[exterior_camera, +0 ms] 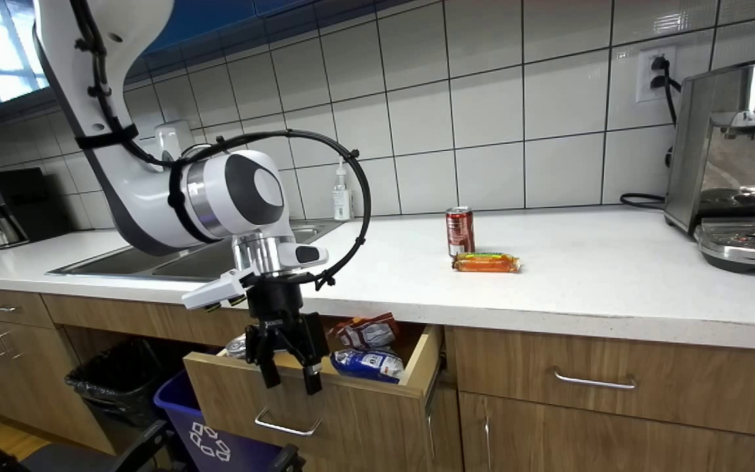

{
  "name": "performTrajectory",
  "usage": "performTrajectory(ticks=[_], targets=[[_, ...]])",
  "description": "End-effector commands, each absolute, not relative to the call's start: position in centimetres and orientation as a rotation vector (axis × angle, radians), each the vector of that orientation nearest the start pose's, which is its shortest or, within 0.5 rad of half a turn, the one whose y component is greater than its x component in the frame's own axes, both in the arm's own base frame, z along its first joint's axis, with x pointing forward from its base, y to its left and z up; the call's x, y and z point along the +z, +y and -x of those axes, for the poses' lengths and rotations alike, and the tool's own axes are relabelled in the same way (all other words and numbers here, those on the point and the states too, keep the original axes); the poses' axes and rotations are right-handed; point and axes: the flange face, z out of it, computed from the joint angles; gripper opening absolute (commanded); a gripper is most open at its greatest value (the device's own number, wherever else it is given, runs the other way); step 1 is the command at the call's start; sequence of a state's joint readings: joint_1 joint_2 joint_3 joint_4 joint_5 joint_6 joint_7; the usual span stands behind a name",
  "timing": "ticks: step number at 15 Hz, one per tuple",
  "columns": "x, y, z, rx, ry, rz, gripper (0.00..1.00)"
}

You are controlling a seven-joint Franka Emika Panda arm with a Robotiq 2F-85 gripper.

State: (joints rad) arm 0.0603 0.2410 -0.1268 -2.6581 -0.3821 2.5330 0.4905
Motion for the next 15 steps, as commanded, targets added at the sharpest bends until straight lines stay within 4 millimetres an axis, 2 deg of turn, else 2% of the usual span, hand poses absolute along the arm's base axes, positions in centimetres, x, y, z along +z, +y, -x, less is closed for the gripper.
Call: performTrajectory(ticks=[1,15], targets=[[12.9,-3.2,-38.8,0.480,0.398,3.366,1.00],[11.8,-4.8,-42.1,0.450,0.423,3.371,1.00]])
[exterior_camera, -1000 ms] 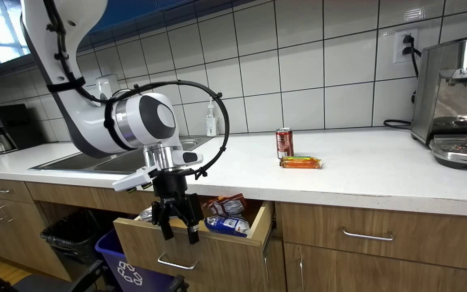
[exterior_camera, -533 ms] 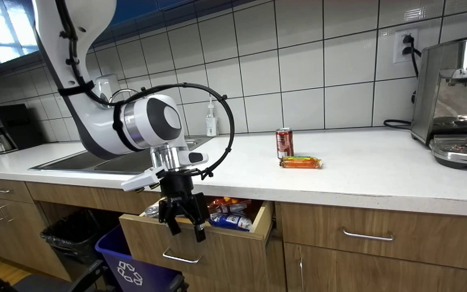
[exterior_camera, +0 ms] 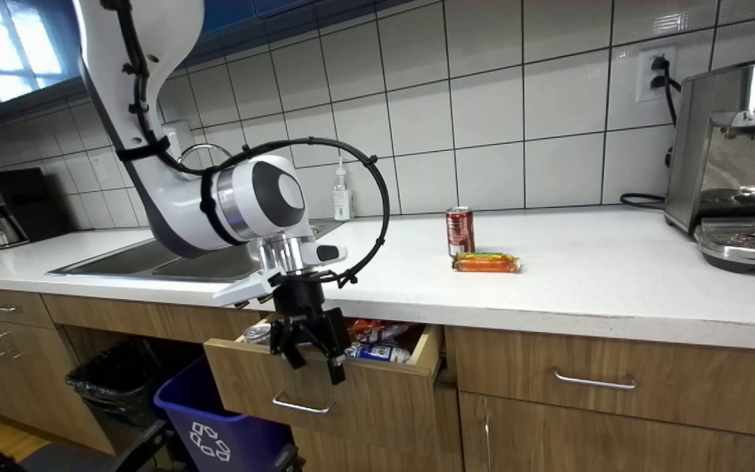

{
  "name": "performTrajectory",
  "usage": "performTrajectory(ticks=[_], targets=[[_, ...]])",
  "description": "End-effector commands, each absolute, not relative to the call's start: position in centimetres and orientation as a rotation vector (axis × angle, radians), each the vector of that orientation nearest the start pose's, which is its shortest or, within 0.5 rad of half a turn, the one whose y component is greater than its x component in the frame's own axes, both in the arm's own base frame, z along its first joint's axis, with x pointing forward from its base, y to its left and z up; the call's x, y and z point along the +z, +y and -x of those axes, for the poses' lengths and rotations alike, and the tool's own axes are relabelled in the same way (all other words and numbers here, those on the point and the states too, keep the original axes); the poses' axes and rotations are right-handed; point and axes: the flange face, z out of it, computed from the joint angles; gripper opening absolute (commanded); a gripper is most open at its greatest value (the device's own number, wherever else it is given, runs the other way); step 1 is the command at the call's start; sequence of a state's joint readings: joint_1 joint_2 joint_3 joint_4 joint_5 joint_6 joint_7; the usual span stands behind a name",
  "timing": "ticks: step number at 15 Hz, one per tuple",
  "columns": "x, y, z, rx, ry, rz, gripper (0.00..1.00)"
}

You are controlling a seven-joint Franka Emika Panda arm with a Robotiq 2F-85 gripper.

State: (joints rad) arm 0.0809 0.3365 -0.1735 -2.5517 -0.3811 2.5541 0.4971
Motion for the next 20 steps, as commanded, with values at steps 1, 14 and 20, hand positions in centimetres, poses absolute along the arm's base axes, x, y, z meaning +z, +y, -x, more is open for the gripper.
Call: performTrajectory(ticks=[1,14,20], targets=[[11.8,-4.9,-42.4,0.445,0.419,3.372,1.00],[11.6,-6.4,-46.2,0.413,0.414,3.365,1.00],[11.6,-6.9,-48.0,0.398,0.380,3.356,1.00]])
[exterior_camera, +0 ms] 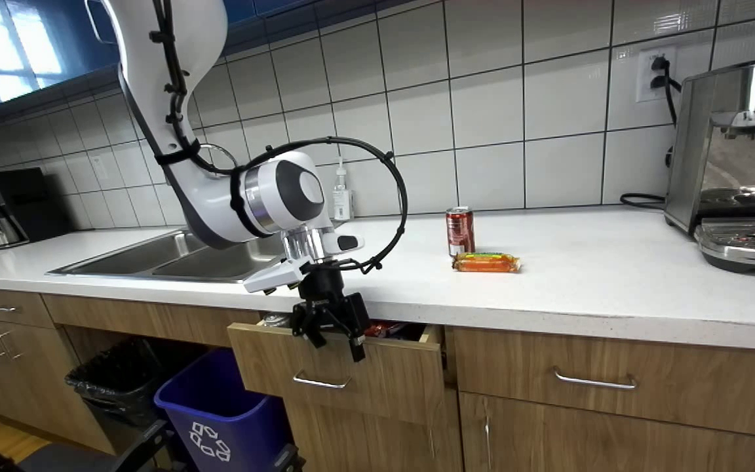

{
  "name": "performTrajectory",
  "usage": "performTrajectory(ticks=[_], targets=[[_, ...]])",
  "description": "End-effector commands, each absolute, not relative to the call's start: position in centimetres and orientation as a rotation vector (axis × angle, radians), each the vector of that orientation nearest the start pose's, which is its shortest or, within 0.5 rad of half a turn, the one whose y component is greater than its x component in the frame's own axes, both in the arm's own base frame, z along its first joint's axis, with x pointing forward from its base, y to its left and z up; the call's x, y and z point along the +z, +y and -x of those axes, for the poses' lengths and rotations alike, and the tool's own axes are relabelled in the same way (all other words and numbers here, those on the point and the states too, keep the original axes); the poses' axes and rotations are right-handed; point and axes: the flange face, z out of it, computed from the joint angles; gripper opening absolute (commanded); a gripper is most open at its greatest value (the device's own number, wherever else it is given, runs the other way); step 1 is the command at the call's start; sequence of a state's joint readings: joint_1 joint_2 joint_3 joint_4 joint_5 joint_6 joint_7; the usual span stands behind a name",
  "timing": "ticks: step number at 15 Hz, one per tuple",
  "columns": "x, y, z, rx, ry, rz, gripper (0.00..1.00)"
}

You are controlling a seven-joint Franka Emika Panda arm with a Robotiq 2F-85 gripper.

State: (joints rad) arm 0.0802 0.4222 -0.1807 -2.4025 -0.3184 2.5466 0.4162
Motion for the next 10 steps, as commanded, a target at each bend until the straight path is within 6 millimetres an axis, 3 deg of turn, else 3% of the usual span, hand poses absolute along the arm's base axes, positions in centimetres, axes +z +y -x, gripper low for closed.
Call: performTrajectory(ticks=[1,10], targets=[[11.6,-7.0,-48.3,0.397,0.375,3.356,1.00],[11.7,-7.6,-49.9,0.379,0.336,3.361,1.00]])
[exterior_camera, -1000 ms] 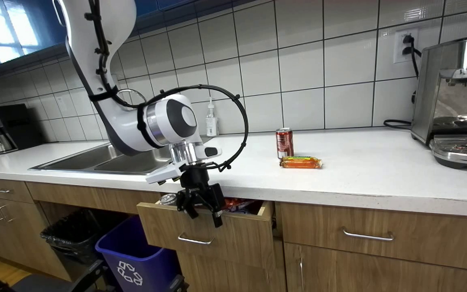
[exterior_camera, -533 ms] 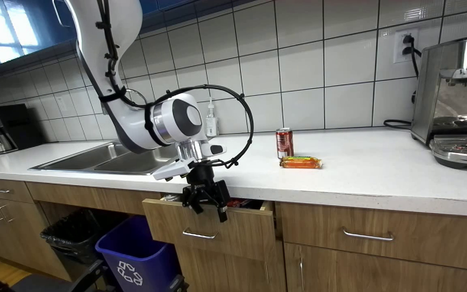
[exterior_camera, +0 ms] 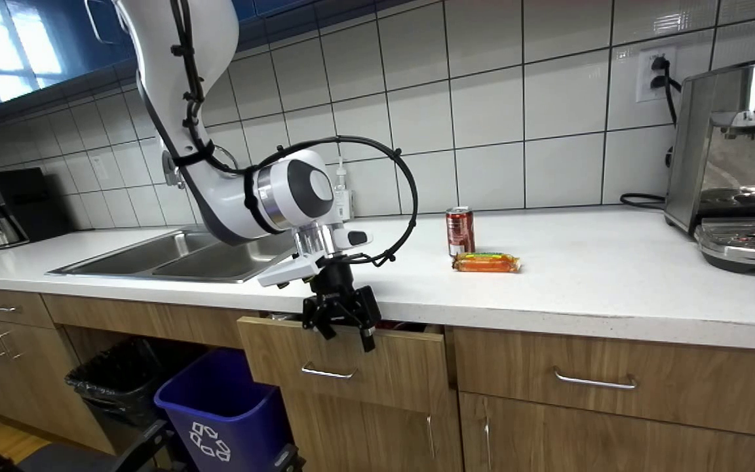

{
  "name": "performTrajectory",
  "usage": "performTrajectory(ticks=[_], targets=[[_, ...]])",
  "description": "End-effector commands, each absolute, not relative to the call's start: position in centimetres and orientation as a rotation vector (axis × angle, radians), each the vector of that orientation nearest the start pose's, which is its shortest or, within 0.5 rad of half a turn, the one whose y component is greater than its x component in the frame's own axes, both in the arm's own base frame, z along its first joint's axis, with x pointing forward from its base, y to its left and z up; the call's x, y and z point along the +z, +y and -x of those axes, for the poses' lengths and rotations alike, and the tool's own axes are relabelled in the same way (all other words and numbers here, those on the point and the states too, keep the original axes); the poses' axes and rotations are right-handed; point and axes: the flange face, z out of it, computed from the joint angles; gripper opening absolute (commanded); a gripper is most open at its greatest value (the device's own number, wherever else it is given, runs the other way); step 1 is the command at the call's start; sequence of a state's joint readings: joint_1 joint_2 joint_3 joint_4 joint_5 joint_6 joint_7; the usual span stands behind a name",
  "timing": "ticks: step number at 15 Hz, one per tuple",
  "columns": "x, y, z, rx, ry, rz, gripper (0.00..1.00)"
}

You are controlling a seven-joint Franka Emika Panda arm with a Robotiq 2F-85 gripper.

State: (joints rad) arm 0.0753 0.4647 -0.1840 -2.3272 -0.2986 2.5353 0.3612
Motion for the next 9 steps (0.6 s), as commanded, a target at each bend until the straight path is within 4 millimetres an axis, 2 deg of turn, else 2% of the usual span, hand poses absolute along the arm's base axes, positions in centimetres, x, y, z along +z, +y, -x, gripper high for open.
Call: performTrajectory(ticks=[1,9], targets=[[11.76,-7.65,-49.95,0.377,0.333,3.362,1.00],[12.26,-7.72,-49.84,0.381,0.298,3.369,1.00]])
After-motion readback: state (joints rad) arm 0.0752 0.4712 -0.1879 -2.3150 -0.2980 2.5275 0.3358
